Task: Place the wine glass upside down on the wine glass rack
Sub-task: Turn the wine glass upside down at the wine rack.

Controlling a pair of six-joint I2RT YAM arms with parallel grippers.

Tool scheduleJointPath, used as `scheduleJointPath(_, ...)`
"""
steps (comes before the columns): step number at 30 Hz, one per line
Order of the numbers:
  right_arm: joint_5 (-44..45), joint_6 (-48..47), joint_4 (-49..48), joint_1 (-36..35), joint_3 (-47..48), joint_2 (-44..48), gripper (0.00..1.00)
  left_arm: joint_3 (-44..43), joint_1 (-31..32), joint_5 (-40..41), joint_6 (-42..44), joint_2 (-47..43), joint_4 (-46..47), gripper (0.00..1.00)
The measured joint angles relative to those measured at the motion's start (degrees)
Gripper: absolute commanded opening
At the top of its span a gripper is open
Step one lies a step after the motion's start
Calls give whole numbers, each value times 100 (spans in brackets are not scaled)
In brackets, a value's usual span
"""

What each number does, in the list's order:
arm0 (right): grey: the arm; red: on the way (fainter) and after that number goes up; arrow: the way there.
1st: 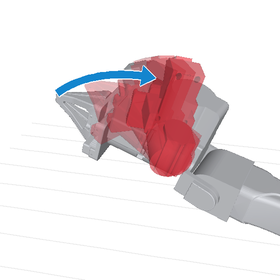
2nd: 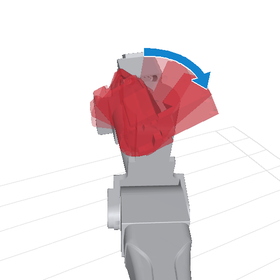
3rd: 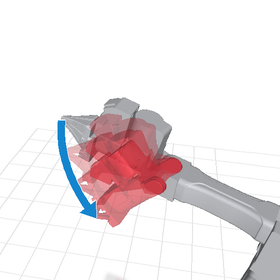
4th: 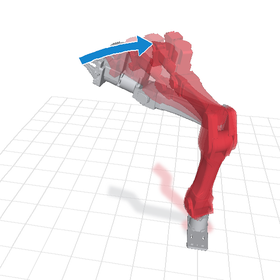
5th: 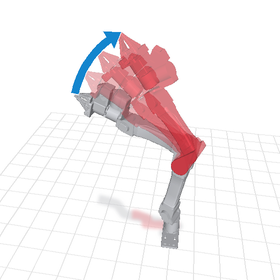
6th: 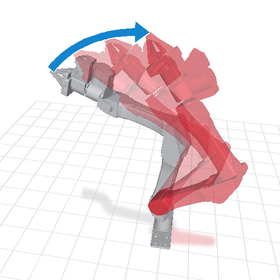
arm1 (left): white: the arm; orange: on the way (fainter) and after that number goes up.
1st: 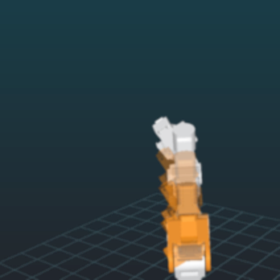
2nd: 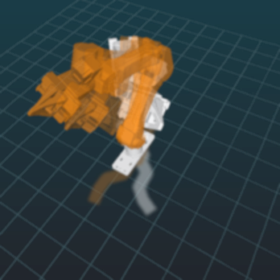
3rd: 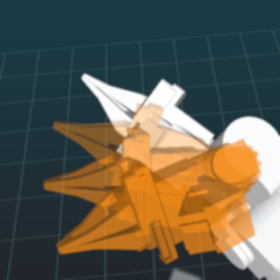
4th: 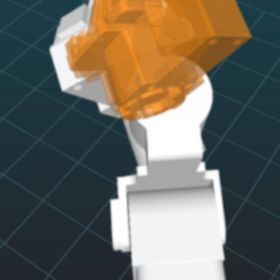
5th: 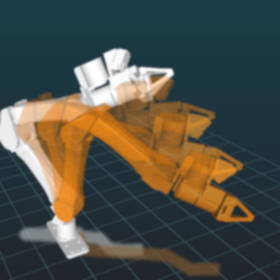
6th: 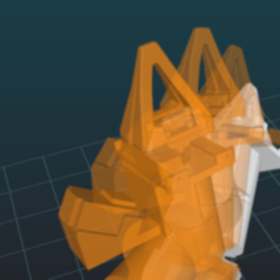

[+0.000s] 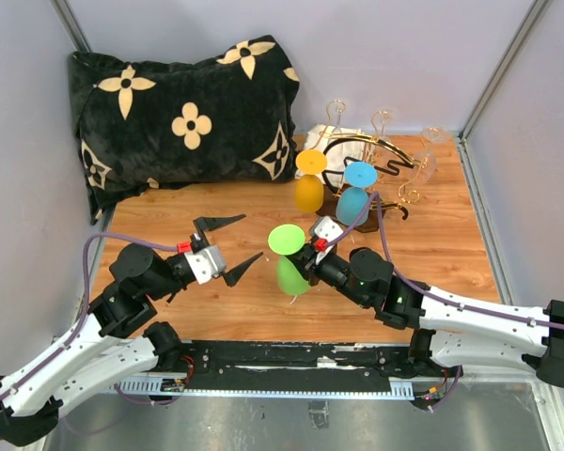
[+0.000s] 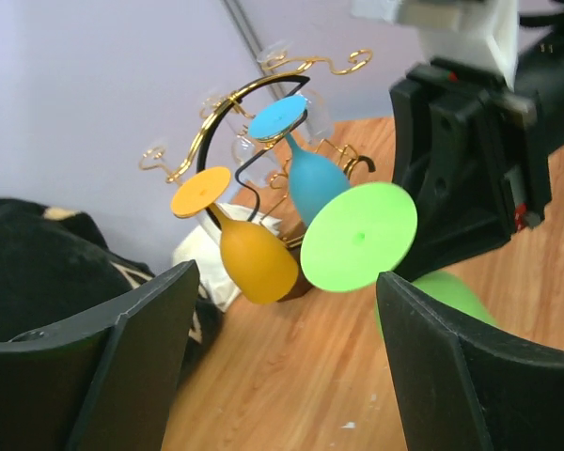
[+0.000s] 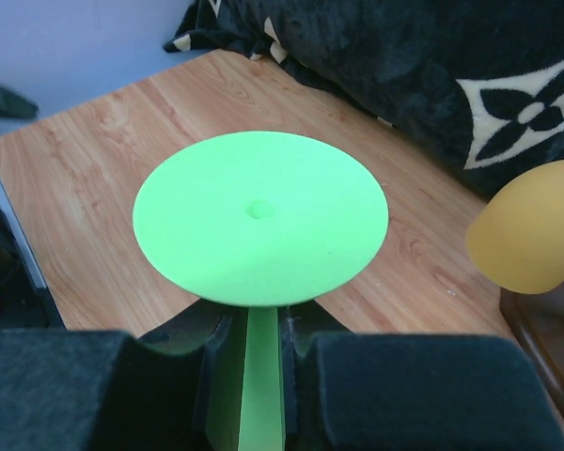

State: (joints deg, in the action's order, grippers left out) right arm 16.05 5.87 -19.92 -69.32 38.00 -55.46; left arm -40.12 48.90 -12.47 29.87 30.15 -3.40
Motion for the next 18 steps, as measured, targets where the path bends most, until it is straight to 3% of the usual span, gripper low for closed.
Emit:
scheduleJointPath(12, -411, -1340, -125, 0, -520, 358, 0, -767, 0, 835, -2264, 544, -66, 79)
scheduleJointPath(18, -400, -1641, -136, 0, -691, 708, 0, -1202, 0, 1211, -3233, 1071, -455, 88)
